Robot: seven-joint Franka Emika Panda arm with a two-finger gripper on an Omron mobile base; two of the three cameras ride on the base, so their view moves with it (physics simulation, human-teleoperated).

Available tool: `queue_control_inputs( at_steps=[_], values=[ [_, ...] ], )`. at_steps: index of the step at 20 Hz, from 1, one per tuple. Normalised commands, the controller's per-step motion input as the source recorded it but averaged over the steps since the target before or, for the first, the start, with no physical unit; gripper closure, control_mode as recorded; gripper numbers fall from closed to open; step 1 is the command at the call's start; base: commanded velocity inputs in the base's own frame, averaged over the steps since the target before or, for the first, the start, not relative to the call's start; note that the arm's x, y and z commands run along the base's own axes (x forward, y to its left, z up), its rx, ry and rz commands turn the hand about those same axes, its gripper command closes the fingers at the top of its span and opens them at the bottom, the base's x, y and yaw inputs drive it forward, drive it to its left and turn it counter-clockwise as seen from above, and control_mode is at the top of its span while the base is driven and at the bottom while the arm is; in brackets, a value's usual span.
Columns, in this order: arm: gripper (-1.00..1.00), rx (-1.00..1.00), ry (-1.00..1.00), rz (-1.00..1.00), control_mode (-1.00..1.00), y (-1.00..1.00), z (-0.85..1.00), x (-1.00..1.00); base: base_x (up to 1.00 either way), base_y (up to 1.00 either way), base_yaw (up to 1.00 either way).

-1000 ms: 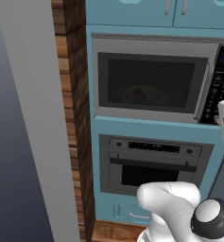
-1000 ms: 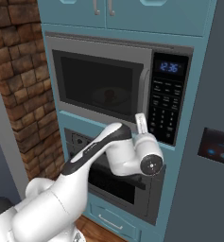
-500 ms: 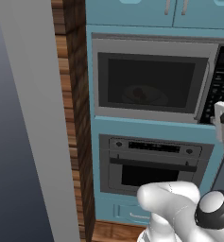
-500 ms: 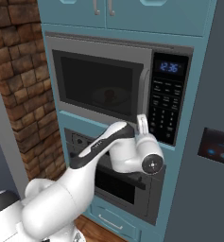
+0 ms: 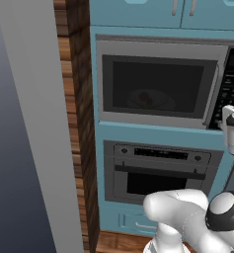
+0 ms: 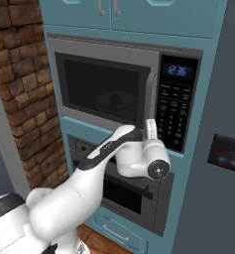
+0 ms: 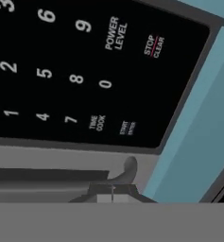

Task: Place the bowl containing the chicken drumstick and tomato in the microwave. Close the microwave door and press the start button to microwave the meal.

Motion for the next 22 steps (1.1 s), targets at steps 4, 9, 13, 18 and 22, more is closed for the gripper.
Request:
queue_control_inputs(
  at_steps=[4, 9, 13, 18, 22],
  values=[
    [1.0, 0.02, 0.0, -0.07, -1.0, -0.15, -0.03, 0.06, 0.0, 0.0, 0.0],
    [1.0, 0.02, 0.0, -0.07, -1.0, -0.16, -0.03, 0.05, 0.0, 0.0, 0.0],
    [1.0, 0.0, 0.0, -0.05, -1.0, 0.0, -0.16, 0.25, 0.0, 0.0, 0.0],
    [1.0, 0.0, 0.0, -0.04, -1.0, 0.0, -0.22, 0.28, 0.0, 0.0, 0.0],
    [1.0, 0.0, 0.0, -0.04, -1.0, -0.02, -0.11, 0.17, 0.0, 0.0, 0.0]
  ],
)
